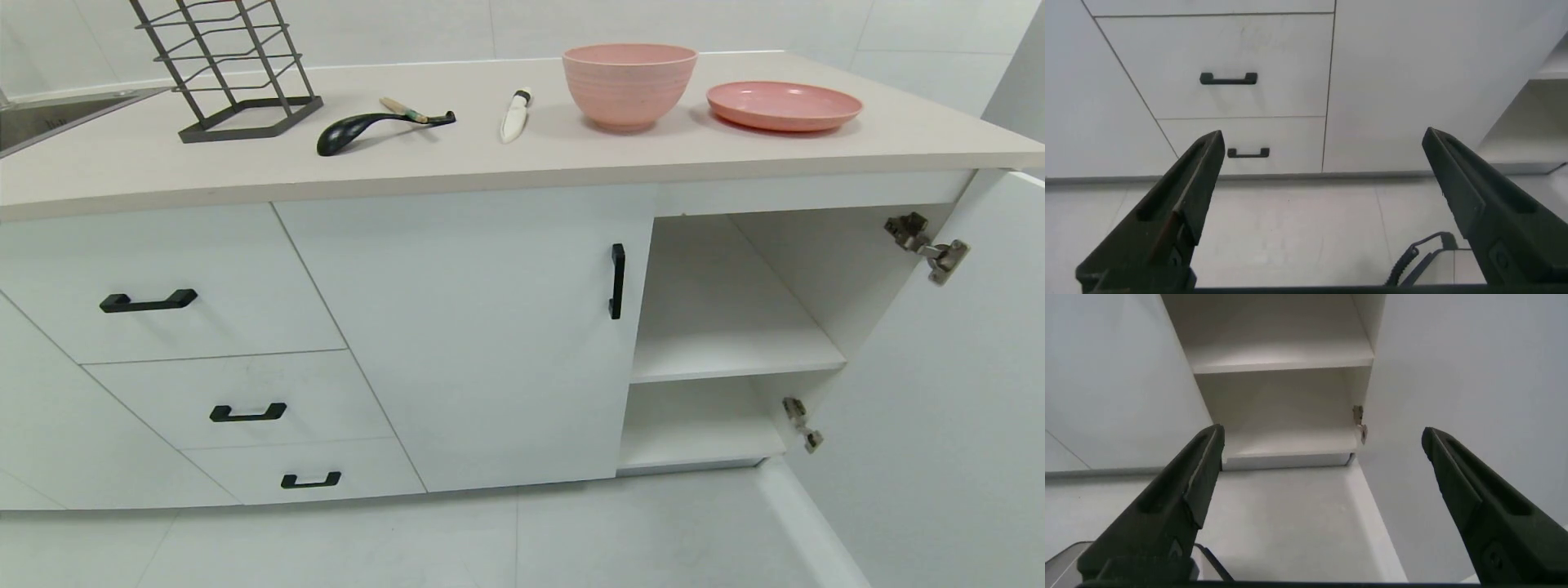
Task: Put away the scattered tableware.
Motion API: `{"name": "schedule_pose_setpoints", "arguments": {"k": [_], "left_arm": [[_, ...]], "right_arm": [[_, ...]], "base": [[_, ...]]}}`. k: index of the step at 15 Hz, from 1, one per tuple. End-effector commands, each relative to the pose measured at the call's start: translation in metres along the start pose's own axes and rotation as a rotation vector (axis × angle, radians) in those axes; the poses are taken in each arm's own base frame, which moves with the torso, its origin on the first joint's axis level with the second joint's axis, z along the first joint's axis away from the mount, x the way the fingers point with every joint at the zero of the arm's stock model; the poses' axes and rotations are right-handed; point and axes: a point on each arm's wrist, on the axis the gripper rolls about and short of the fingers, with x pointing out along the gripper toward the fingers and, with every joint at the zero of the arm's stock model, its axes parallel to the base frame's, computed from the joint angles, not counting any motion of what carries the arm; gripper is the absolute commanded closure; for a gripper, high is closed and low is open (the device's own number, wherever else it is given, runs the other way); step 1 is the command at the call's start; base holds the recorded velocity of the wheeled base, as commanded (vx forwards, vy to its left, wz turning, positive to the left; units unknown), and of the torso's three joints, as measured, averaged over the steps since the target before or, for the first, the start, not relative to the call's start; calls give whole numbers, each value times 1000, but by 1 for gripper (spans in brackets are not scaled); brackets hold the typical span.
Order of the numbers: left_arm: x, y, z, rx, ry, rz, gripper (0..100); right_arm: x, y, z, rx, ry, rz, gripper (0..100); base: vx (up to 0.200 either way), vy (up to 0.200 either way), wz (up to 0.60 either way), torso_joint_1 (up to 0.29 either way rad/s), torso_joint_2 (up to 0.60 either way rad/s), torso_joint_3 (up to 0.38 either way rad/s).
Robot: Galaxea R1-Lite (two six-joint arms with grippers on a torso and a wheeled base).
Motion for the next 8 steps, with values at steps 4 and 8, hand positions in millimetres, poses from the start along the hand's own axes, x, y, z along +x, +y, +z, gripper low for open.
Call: {"name": "schedule_pose_setpoints", "arguments": {"k": [4,8], "left_arm": [[0,0,0,24,2,3,0],[0,0,0,13,2,1,0]], "right_arm": [[0,0,0,2,3,-1,0],[0,0,0,0,3,-3,0]], "base": [[0,-100,0,1,-1,-1],[0,-50,0,1,-1,1]]}}
